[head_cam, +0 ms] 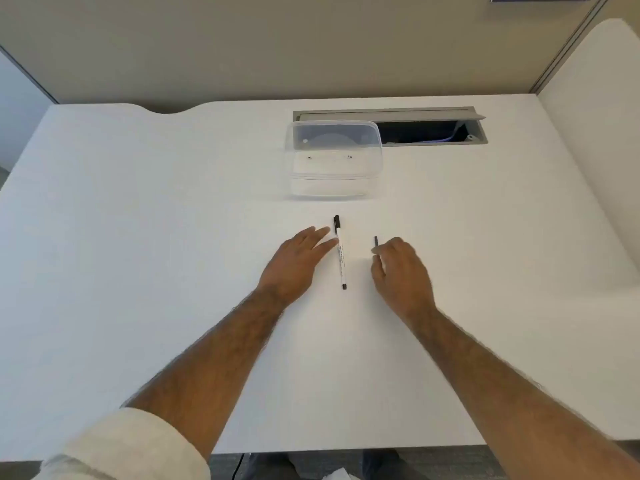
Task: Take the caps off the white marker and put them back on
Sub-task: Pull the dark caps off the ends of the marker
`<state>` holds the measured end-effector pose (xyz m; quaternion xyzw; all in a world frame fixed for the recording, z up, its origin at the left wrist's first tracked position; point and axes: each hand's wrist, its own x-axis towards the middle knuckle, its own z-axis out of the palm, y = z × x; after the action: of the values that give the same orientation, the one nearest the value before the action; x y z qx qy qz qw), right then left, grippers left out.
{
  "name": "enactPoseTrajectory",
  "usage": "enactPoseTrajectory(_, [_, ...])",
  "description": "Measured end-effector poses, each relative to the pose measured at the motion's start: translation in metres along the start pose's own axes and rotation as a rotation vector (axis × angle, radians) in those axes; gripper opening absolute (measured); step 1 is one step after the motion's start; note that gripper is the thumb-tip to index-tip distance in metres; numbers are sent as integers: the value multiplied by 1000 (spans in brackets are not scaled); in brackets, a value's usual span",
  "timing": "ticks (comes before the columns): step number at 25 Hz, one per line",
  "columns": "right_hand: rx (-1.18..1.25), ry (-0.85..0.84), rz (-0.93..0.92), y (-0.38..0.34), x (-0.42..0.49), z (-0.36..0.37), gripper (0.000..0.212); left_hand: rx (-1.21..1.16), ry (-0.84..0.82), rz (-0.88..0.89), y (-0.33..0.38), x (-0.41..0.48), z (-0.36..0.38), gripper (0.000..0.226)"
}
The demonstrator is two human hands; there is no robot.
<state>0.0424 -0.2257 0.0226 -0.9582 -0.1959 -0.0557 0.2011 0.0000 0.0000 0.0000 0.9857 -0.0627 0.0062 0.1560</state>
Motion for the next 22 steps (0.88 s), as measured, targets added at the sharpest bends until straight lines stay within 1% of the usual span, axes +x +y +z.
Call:
enactPoseTrajectory(3, [24, -139, 11, -24, -3, 10, 18, 26, -51, 64, 7, 18, -4, 71])
enactPoseTrajectory(5, [10, -259, 27, -38, -5, 17, 24, 34, -100, 89, 11, 30, -6, 66])
enactPoseTrajectory(8, [-24, -376, 107, -46, -1, 21, 34, 42, -195, 85, 8, 37, -6, 61])
enactPoseTrajectory(11, [-14, -370, 149, -51, -1, 27, 36, 2, -241, 61, 14, 39, -6, 51])
enactPoseTrajectory(13, [6, -351, 168, -50, 1, 28, 31, -26, -202, 70, 16, 36, -4, 43])
enactPoseTrajectory(15, [19, -361, 187, -50, 2, 28, 25, -10, -167, 92, 16, 35, -3, 39])
enactPoseTrajectory(19, [31, -364, 208, -48, 5, 20, 17, 10, -174, 110, 11, 37, -10, 27])
enactPoseTrajectory(22, [192, -313, 221, -35, 10, 3, 7, -81, -222, 29, 12, 30, -22, 22])
